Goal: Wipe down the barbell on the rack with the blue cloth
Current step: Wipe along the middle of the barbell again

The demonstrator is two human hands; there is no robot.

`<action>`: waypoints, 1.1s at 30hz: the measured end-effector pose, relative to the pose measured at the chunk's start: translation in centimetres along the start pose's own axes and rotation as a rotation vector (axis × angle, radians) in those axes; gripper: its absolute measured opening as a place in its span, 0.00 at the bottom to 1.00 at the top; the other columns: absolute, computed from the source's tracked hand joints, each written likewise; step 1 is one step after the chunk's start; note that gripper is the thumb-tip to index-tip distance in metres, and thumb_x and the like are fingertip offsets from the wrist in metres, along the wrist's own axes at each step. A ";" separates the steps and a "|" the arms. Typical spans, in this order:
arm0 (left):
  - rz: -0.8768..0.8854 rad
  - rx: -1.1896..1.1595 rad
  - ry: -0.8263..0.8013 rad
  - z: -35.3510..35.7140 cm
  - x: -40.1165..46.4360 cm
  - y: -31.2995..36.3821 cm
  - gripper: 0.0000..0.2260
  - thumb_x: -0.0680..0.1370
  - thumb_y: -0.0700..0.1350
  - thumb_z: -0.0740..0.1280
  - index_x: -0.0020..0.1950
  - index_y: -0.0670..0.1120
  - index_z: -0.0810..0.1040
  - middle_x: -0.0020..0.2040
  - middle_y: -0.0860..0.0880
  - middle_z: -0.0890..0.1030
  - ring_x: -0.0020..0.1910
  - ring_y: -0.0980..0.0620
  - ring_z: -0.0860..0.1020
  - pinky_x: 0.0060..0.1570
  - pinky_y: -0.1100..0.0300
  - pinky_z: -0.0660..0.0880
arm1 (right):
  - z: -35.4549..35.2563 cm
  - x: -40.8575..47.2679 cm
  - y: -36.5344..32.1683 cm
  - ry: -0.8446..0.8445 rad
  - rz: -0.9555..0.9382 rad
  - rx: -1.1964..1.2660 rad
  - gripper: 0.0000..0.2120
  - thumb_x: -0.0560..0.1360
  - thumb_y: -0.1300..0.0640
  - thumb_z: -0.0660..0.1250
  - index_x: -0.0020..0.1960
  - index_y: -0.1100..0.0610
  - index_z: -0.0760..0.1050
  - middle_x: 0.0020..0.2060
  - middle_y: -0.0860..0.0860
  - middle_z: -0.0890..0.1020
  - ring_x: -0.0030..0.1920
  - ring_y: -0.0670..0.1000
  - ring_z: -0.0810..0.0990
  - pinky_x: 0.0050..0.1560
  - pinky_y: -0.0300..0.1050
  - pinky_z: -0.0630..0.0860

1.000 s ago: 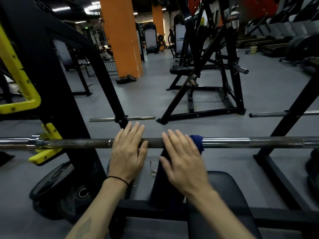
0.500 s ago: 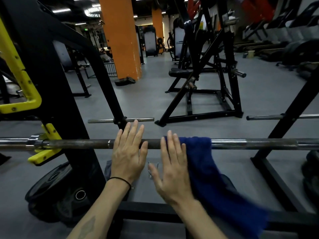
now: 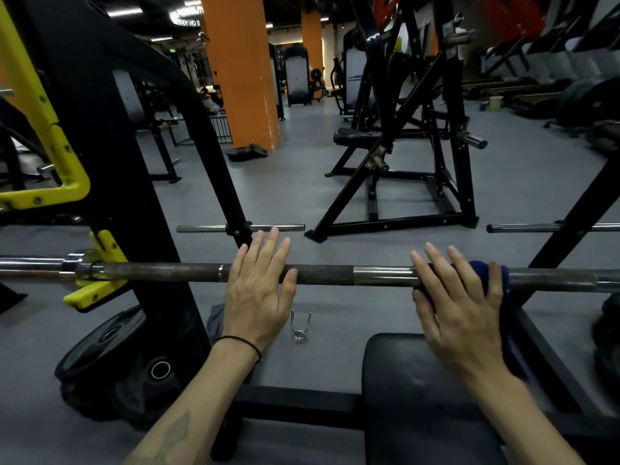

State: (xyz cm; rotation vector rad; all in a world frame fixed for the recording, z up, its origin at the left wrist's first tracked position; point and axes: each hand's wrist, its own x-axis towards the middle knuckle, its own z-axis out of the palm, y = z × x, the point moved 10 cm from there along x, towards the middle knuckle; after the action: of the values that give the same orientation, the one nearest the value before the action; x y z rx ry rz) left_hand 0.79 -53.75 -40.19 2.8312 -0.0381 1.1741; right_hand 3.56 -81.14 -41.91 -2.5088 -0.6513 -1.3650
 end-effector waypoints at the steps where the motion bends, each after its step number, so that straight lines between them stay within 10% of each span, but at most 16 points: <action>1: 0.000 0.003 0.008 -0.1 0.1 0.0 0.25 0.85 0.55 0.47 0.77 0.45 0.66 0.79 0.46 0.63 0.80 0.49 0.56 0.78 0.46 0.52 | 0.0 0.1 0.0 0.005 -0.016 -0.008 0.25 0.82 0.51 0.59 0.79 0.53 0.68 0.76 0.53 0.71 0.77 0.58 0.67 0.78 0.69 0.51; 13: -0.033 0.014 0.086 -0.3 -0.2 -0.1 0.23 0.84 0.53 0.52 0.76 0.45 0.68 0.78 0.45 0.64 0.79 0.45 0.58 0.78 0.45 0.52 | 1.3 1.7 -3.8 -0.036 0.109 0.003 0.32 0.78 0.48 0.63 0.79 0.59 0.66 0.77 0.56 0.68 0.78 0.57 0.64 0.79 0.62 0.53; 22: 0.010 0.004 0.003 -0.2 0.3 -0.4 0.24 0.85 0.55 0.51 0.77 0.45 0.66 0.78 0.44 0.65 0.79 0.44 0.59 0.78 0.49 0.49 | 3.3 3.5 -10.4 -0.240 -0.287 0.085 0.36 0.75 0.49 0.64 0.81 0.58 0.62 0.78 0.61 0.66 0.76 0.61 0.67 0.75 0.56 0.58; 28: -0.045 0.072 -0.033 0.3 -0.3 -0.7 0.25 0.85 0.57 0.46 0.78 0.48 0.65 0.79 0.48 0.63 0.80 0.46 0.56 0.78 0.49 0.47 | 0.0 0.0 2.4 -0.282 0.086 -0.084 0.35 0.81 0.42 0.56 0.82 0.60 0.56 0.77 0.60 0.66 0.78 0.61 0.62 0.81 0.56 0.48; 33: -0.103 0.142 -0.021 -0.1 -0.3 -0.4 0.26 0.85 0.58 0.45 0.77 0.49 0.66 0.77 0.49 0.66 0.79 0.47 0.58 0.78 0.49 0.47 | -0.1 0.5 -0.3 -0.300 0.341 -0.111 0.39 0.78 0.37 0.51 0.82 0.60 0.57 0.79 0.57 0.64 0.81 0.58 0.58 0.81 0.59 0.45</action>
State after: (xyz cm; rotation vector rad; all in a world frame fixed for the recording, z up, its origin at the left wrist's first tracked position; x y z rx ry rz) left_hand 0.51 -53.35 -40.36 2.9257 0.1957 1.1696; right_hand 3.61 -80.72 -41.46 -2.7775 -0.1811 -0.9400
